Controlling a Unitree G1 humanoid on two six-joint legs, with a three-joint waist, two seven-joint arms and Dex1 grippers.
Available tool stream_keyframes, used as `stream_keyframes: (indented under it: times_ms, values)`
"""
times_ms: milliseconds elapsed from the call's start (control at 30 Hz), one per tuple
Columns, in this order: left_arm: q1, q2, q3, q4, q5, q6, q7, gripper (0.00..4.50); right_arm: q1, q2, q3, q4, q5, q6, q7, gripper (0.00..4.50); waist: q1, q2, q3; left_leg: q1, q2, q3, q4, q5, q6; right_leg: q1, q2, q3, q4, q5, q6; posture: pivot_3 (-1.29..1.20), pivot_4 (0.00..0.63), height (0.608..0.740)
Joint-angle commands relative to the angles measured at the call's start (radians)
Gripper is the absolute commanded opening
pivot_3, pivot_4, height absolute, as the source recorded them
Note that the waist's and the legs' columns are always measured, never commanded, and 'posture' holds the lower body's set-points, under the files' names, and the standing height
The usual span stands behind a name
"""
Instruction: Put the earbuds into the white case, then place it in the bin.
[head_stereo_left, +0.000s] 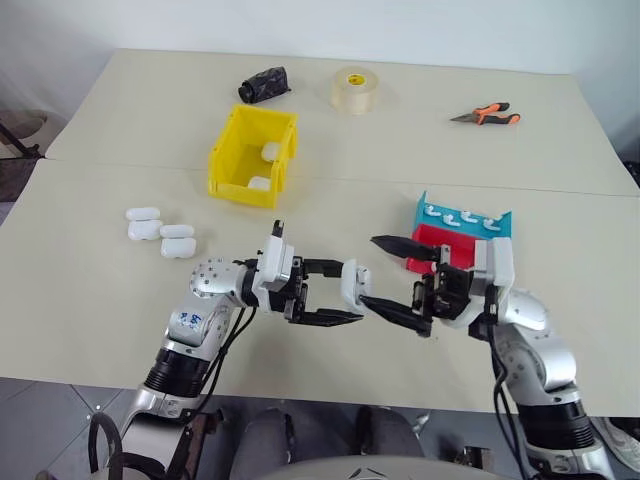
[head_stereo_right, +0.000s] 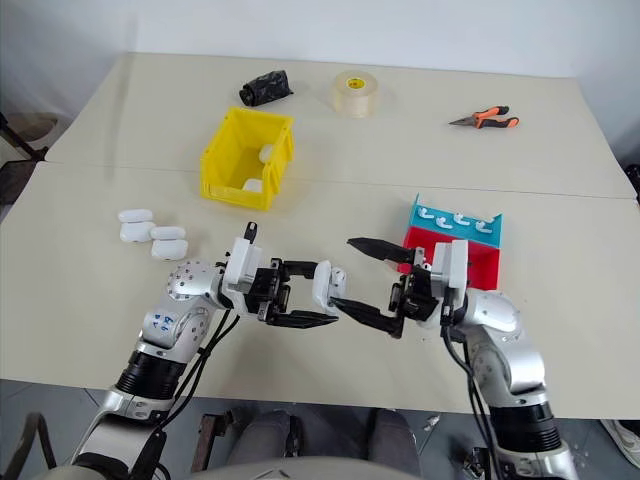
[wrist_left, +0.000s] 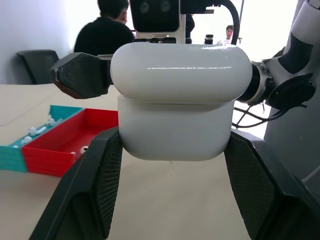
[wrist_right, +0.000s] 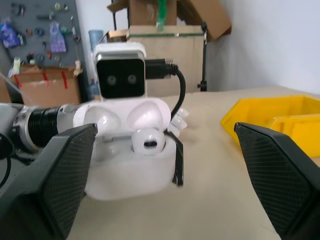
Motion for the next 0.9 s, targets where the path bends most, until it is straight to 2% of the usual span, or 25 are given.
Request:
stream_keyframes:
  times_ms: [33,267,400,533,700,800,900]
  values:
    - [0.043,0.025,0.011,-0.063,0.009,-0.025,0.016,2.72,-0.012,-0.052,-0.078,0.034,0.017,-0.019,0.036,4.46,-0.001,0.0,0.0,0.0,0.0,0.0,0.0,0.0,0.0,0.0,0.0,0.0,0.0,0.0,0.0,0.0,0.15,0.74]
    - [0.114,0.062,0.008,-0.087,0.064,-0.079,0.066,2.72,0.033,-0.182,-0.248,0.173,-0.036,-0.124,0.093,4.46,0.005,0.0,0.0,0.0,0.0,0.0,0.0,0.0,0.0,0.0,0.0,0.0,-0.001,0.0,0.0,0.0,0.15,0.74]
    - [0.114,0.041,0.0,-0.087,0.074,-0.092,0.108,2.72,0.083,-0.227,-0.339,0.322,-0.096,-0.239,0.104,4.46,0.004,0.0,0.0,0.0,0.0,0.001,0.0,-0.001,0.001,0.0,0.0,0.0,-0.001,0.0,0.0,0.0,0.15,0.74]
    - [0.11,0.019,-0.013,-0.086,0.082,-0.099,0.132,2.72,0.068,-0.251,-0.358,0.445,-0.131,-0.309,0.123,4.46,0.0,0.0,0.0,0.0,0.0,0.002,0.0,-0.001,0.001,0.0,0.0,0.001,-0.001,0.0,0.0,0.0,0.15,0.74]
    - [0.104,0.013,-0.021,-0.085,0.08,-0.105,0.137,2.72,-0.035,-0.297,-0.312,0.499,-0.149,-0.257,0.141,4.46,-0.016,0.003,-0.001,0.001,0.001,0.003,0.0,0.0,0.001,0.0,0.0,0.001,0.0,0.0,0.0,0.0,0.15,0.74]
    - [0.091,0.008,-0.029,-0.074,0.082,-0.116,0.129,2.72,-0.197,-0.395,-0.179,0.546,-0.292,-0.091,0.091,4.46,-0.024,0.003,-0.001,0.001,0.001,0.003,0.0,0.0,0.001,0.0,0.0,0.001,0.0,0.0,0.0,0.0,0.15,0.74]
    - [0.078,-0.002,-0.038,-0.06,0.086,-0.126,0.129,2.72,-0.378,-0.44,-0.052,0.638,-0.425,0.037,0.053,4.46,-0.024,0.004,-0.001,0.001,0.001,0.002,0.001,0.0,0.001,0.0,0.0,0.001,0.0,0.0,0.0,0.0,0.15,0.74]
